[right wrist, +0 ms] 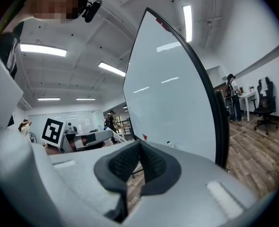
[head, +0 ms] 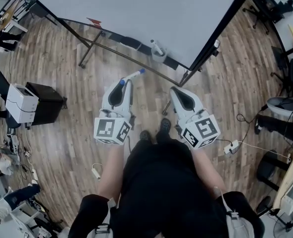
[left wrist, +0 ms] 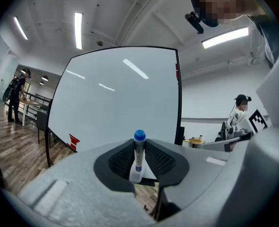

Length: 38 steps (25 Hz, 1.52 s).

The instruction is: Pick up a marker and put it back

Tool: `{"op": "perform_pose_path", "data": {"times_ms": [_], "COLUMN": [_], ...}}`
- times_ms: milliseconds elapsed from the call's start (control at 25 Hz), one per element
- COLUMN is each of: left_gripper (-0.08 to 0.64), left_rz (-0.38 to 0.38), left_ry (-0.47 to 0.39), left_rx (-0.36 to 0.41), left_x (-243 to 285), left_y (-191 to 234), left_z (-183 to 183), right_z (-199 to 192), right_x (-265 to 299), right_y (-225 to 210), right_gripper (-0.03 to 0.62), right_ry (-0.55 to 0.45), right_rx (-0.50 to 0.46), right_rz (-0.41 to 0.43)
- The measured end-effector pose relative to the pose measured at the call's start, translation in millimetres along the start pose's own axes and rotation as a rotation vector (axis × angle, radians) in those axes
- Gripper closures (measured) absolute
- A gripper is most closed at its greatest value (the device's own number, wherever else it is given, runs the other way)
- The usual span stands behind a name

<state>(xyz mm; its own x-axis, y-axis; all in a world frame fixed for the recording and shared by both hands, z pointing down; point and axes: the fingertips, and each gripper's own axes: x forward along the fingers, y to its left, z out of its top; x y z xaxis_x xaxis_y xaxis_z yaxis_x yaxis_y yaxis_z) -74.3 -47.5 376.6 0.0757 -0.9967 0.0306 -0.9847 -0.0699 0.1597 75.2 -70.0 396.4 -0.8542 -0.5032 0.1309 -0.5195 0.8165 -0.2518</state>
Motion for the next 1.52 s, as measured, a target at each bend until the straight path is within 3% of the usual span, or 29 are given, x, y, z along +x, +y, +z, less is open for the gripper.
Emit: {"op": "perform_pose_path", "data": {"times_ms": [360,880,1200,1520], "left_gripper": [0.485,0.485,0.485,0.485], "left_rz": [-0.047,-0.084,-0.104,-0.120], "left_ry": [-0.032,-0.014,0.000,0.026], "left_rx": [-0.014,-0.043,-0.036,-0.046], "left_x": [-61.2,-118.4,-100.7,-36.0], "left_y": [15.6,26.5,41.6,44.7], "left_z": [14.8,-2.9,-2.2,-6.2], "right_z": [-1.2,-23.4,-22.7,-3.1], "right_x": [-6.6,-12.0,8.8,34.4], "right_y": [50.9,102.6,98.2,45.5], "right_gripper": [0.591,0.591,0.591,0.591], "right_ry": [-0.011,-0.015,-0.018,-0.040], "right_rx": [-0.052,-0.064,-0.057,-0.037], "right_rz": [-0.047,-0.072,-0.084,-0.113]}}
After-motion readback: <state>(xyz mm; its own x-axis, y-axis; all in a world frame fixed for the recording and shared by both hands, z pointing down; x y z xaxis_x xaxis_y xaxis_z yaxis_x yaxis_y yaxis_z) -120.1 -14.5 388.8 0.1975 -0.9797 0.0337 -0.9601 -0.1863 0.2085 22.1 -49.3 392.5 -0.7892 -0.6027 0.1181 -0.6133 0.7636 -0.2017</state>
